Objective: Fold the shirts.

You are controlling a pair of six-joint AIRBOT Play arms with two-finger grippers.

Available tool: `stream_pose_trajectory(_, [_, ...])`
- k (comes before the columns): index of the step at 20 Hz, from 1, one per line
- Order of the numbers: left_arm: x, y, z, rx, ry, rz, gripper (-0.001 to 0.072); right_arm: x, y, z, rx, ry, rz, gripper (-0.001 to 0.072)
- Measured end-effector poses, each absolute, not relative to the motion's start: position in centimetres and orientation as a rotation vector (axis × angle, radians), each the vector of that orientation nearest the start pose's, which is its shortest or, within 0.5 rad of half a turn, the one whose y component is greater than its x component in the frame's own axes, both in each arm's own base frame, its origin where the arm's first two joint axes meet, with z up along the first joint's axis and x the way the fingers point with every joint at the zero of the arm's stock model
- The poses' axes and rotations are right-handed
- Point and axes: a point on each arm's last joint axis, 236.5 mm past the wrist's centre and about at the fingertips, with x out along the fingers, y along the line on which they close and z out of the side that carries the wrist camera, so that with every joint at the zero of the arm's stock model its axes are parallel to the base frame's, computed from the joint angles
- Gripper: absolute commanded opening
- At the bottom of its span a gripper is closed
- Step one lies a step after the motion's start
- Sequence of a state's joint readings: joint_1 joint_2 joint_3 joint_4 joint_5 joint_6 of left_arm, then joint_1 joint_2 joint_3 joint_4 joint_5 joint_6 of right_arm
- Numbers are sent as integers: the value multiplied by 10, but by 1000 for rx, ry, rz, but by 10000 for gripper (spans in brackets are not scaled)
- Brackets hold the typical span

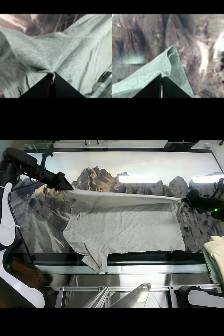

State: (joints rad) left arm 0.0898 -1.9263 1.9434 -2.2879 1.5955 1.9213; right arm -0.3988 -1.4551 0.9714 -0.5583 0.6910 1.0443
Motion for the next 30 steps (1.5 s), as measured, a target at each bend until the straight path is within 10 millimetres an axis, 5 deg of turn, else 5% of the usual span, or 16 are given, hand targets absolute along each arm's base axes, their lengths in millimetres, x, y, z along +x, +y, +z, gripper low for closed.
stream_pose_trajectory(12, [377, -121, -53, -563, 1647, -589, 16, 427, -38, -54, 735, 999, 129, 17])
stream_pose_trajectory(19, [362, -123, -80, -609, 1672, -522, 16, 418, -38, -64, 702, 1036, 131, 28])
stream_pose_trajectory(20, [363, -123, -82, -610, 1667, -516, 132, 418, -38, -65, 695, 1037, 133, 140])
stream_pose_trajectory(21, [363, -122, -83, -611, 1663, -511, 384, 418, -38, -65, 693, 1037, 136, 337])
stream_pose_trajectory(22, [363, -122, -84, -612, 1663, -509, 608, 417, -37, -65, 692, 1041, 141, 395])
stream_pose_trajectory(23, [362, -121, -83, -615, 1666, -509, 713, 414, -34, -65, 691, 1053, 154, 395])
stream_pose_trajectory(27, [355, -115, -68, -631, 1705, -541, 710, 401, -33, -57, 645, 1089, 170, 409])
stream_pose_trajectory(29, [342, -111, -55, -650, 1739, -556, 710, 389, -42, -48, 609, 1117, 137, 632])
stream_pose_trajectory(30, [332, -109, -49, -662, 1757, -556, 710, 381, -47, -43, 594, 1135, 119, 632])
